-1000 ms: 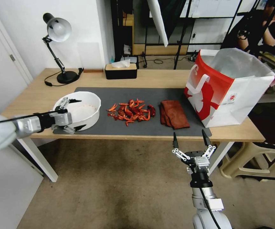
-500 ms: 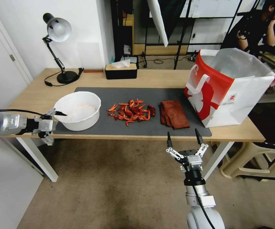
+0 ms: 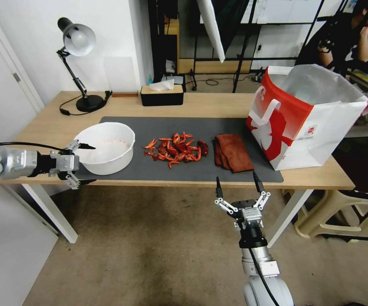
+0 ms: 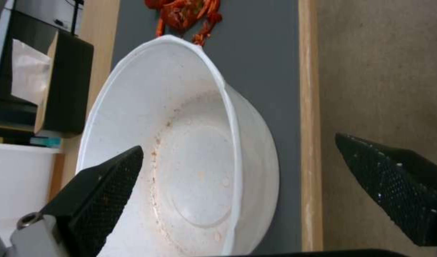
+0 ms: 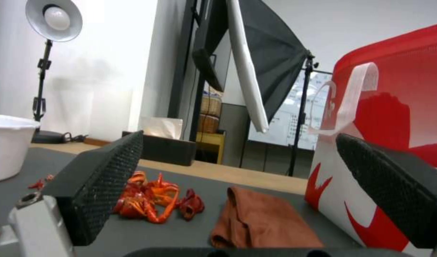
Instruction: Sweep shrimp from table into container with towel, then put container into takeout bag.
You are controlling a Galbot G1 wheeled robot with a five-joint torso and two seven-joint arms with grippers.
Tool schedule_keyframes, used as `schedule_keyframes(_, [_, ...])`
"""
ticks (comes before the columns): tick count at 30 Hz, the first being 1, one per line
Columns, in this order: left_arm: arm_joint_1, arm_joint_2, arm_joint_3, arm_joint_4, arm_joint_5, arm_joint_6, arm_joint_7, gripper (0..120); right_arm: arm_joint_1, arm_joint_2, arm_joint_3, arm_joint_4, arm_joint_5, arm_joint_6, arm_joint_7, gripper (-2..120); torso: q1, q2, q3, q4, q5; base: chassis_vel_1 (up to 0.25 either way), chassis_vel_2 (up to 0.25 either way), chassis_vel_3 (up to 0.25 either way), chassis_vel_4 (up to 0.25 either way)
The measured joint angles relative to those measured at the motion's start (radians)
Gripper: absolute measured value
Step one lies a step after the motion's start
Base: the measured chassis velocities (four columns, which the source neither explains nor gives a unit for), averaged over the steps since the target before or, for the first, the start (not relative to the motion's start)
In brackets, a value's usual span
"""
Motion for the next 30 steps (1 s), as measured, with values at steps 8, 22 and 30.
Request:
schedule_keyframes(8, [-0.106,-0.153,0.034,0.017,0.103,-0.030,0.036,100,-0.010,0.005,0.008,0.007,-0.014,-0.002,0.000,100,0.000,0.000,0.000,-0.0002,0.0000,0.000,0.000,0.000,0.000])
schedule_keyframes(22, [-0.393,-0.259,0.300,0.181,0.151,-0.046,0.107,94,-0.044,0.017,0.044,0.040,-0.023,-0.006,0.002,100,0.000,0.000,0.000,0.0000,0.0001,0.000,0.000,0.000,0.000])
schedule_keyframes(30, [-0.537,-0.285,0.442,0.298,0.189,-0.052,0.215,62,-0.040,0.026,0.054,0.040,-0.013,-0.004,0.008,100,0.000,0.000,0.000,0.0002,-0.0002,0.000,0.000,0.000,0.000])
